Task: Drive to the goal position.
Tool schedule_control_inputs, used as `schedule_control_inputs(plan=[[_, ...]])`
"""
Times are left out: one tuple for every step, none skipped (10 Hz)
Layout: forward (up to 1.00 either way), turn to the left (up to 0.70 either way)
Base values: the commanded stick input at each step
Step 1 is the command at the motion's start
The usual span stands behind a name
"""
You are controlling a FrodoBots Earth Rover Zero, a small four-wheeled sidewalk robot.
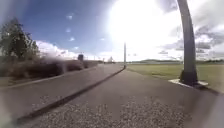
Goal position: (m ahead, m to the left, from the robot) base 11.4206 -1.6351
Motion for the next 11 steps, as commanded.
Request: schedule_control_inputs(plan=[[0.7, 0.0], [0.7, 0.0], [0.7, 0.0], [0.7, 0.0], [0.7, 0.0], [0.7, 0.0], [0.7, 0.0], [0.7, 0.0], [0.7, 0.0], [0.7, 0.0], [0.7, 0.0]])
